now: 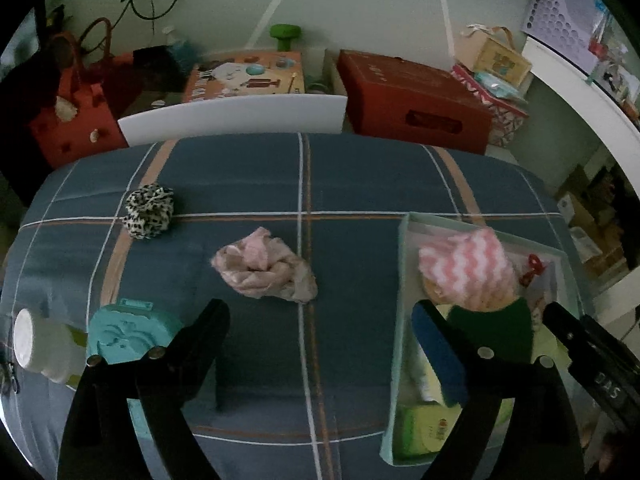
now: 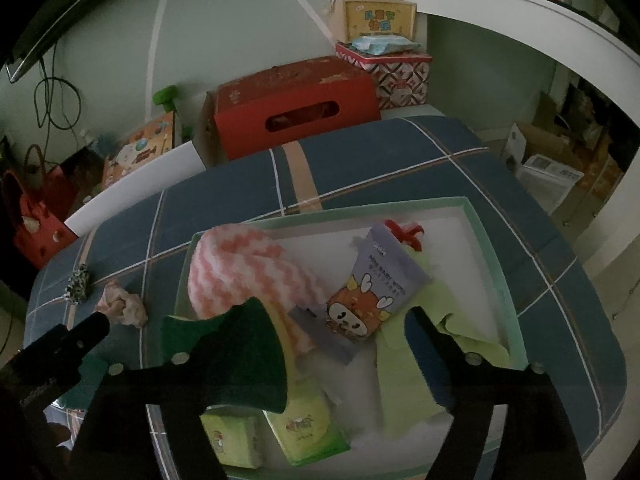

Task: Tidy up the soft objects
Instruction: 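Move both tools back toward the leopard scrunchie and pink cloth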

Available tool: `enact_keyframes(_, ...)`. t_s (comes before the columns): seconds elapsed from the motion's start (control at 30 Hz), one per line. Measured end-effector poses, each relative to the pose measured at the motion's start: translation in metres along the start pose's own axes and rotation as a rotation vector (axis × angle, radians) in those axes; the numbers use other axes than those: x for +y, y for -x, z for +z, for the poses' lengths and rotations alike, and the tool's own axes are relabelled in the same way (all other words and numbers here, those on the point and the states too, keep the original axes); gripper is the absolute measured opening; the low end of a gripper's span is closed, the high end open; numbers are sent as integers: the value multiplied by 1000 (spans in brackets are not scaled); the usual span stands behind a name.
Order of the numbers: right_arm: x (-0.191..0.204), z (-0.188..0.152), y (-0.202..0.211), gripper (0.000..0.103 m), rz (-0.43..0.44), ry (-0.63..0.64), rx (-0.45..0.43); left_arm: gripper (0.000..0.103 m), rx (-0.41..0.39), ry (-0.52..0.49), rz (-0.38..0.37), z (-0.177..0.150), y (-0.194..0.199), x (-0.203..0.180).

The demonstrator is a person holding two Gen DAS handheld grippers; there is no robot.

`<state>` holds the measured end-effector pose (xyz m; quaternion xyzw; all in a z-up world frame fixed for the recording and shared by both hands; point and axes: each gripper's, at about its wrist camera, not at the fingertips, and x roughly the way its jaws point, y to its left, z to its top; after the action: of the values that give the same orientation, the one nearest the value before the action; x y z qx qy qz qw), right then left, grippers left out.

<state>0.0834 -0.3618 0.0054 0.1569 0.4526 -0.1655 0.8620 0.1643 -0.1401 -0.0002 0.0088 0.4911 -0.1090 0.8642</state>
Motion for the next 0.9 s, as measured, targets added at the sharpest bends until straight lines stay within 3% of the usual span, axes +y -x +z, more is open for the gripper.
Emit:
enact_keyframes(0.2,3,0,-1,103,-3,10,0,93,25,7,6,-2,-5,2)
enact_keyframes(0.67,19,-1,3,103,19,44,-10,93,18,-12,6,-2,3,4)
enact_keyframes(0.9,50,-3,11,103,88,86,-30,93,-29,9,51,5,24,33)
